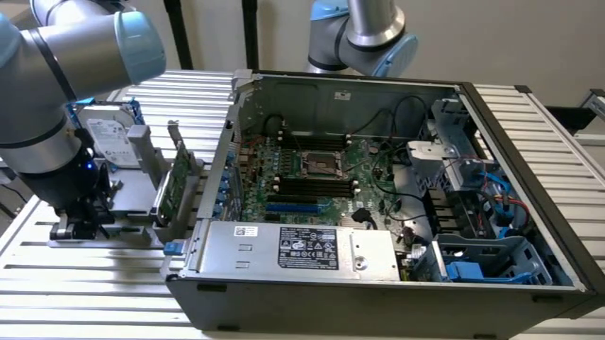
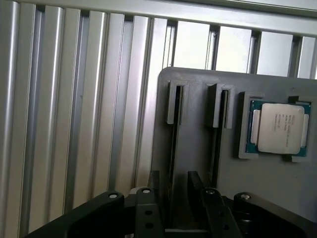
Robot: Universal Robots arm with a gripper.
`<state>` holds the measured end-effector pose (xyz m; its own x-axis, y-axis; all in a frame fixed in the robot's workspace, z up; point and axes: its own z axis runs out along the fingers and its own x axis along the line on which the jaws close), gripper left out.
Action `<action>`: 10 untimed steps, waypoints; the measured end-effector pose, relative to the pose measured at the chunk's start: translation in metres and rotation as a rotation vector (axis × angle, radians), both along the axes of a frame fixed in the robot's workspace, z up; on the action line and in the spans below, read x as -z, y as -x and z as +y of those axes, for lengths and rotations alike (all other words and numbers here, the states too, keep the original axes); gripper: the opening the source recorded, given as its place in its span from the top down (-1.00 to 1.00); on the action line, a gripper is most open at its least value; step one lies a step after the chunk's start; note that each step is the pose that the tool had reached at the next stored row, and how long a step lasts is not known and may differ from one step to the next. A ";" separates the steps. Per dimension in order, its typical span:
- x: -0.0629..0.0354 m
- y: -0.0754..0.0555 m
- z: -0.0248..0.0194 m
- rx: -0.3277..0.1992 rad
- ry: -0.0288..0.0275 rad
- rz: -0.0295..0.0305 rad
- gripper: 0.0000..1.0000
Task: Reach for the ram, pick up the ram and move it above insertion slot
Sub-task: 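Pick up the ram and move it above insertion slot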
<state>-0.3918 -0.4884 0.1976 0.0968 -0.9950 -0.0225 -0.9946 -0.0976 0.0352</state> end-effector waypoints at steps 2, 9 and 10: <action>0.0007 0.000 0.0001 0.000 -0.0001 -0.0001 0.26; 0.0016 0.000 0.0001 0.000 0.0001 -0.0001 0.69; 0.0016 0.000 0.0001 0.000 0.0000 -0.0001 0.69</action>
<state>-0.3921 -0.4883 0.1960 0.0968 -0.9950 -0.0225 -0.9946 -0.0975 0.0352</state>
